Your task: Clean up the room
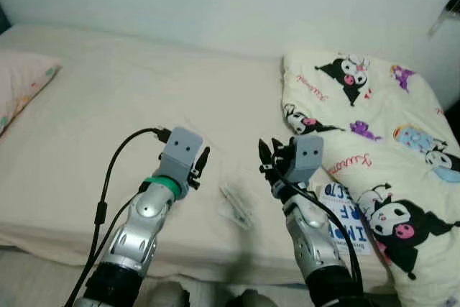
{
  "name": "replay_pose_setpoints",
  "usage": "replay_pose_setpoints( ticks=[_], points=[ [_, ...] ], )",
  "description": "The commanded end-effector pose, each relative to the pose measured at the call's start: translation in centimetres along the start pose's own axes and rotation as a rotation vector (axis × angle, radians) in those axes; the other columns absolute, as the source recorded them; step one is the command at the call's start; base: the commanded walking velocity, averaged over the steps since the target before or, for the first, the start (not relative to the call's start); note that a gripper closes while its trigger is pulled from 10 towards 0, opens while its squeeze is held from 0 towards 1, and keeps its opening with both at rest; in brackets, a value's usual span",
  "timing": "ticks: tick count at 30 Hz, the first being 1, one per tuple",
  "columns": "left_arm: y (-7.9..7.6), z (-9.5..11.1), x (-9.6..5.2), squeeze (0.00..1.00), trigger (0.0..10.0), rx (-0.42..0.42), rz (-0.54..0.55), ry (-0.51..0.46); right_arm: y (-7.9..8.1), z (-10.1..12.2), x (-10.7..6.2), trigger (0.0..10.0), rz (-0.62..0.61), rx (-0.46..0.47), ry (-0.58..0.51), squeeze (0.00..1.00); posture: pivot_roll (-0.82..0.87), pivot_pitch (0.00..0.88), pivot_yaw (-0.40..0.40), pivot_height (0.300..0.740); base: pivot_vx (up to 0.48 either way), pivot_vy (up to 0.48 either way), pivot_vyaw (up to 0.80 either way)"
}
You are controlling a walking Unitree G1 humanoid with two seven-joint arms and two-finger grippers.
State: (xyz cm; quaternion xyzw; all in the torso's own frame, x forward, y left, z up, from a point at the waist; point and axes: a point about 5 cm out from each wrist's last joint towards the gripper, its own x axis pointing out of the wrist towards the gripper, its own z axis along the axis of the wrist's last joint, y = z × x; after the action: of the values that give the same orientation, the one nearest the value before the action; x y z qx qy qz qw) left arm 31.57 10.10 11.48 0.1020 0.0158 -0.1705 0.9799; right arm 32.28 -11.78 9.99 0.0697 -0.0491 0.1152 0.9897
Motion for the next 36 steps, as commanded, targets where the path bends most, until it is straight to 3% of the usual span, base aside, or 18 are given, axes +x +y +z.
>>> replay_pose_setpoints(
  ticks=[1, 36],
  points=[
    [-0.18, -0.31, -0.18, 0.0, 10.0, 0.004, -0.002, 0.01, -0.1, -0.78, -0.4, 10.0, -0.009, 0.008, 0.029, 0.0, 0.09, 0.086, 0.004, 0.63, 0.0, 0.0, 0.0],
    [0.34, -0.68, -0.9, 0.0, 10.0, 0.027, 0.016, 0.032, 0.83, -1.34, -0.39, 10.0, 0.035, 0.057, 0.056, 0.0, 0.12, 0.119, 0.027, 0.606, 0.0, 0.0, 0.0]
  ],
)
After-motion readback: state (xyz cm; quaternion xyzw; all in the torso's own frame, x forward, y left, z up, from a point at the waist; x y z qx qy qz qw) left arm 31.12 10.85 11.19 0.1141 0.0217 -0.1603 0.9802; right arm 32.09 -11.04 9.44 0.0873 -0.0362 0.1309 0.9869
